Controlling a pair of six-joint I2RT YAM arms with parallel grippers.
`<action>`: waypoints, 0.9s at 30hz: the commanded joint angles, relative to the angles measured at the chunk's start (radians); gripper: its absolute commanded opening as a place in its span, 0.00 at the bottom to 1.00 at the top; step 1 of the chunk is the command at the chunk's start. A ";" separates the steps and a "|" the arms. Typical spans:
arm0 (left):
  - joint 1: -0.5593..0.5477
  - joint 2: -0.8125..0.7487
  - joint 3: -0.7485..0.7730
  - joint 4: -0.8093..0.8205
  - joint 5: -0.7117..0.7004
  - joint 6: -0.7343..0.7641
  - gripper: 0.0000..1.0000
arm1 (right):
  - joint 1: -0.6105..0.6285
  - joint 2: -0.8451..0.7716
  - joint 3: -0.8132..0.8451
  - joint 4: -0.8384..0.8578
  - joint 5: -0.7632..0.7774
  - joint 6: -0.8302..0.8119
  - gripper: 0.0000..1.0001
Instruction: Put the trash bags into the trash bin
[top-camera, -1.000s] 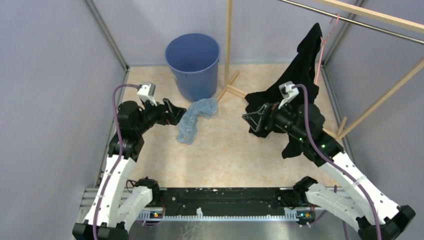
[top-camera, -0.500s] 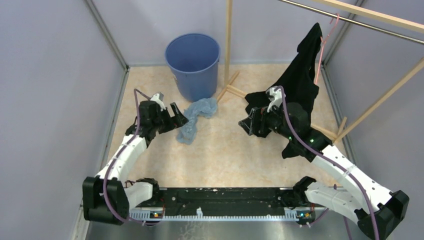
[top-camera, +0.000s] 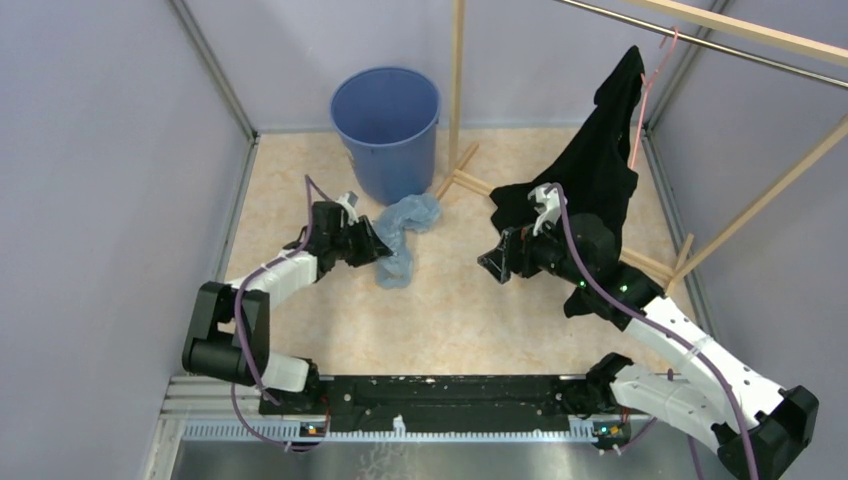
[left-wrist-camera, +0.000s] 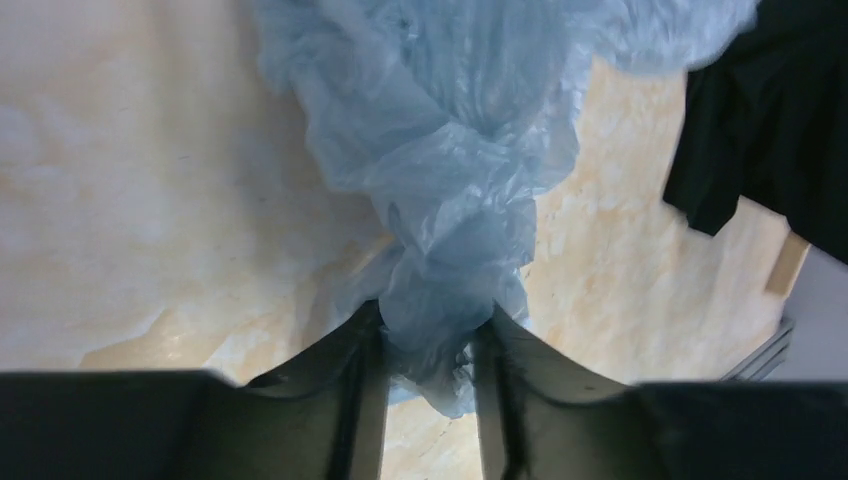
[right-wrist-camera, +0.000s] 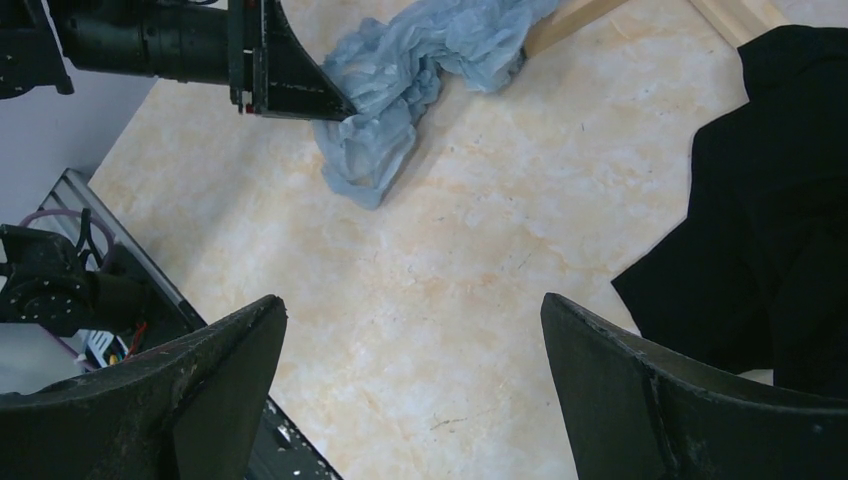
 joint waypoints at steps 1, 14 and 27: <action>-0.086 -0.071 0.009 0.040 -0.045 0.014 0.31 | 0.004 0.017 0.002 0.029 -0.024 0.003 0.99; -0.177 -0.426 -0.133 0.229 0.341 -0.327 0.05 | 0.064 0.161 -0.024 0.231 -0.337 0.052 0.99; -0.179 -0.417 -0.329 0.682 0.425 -0.715 0.00 | 0.198 0.280 -0.224 0.766 -0.259 0.449 0.84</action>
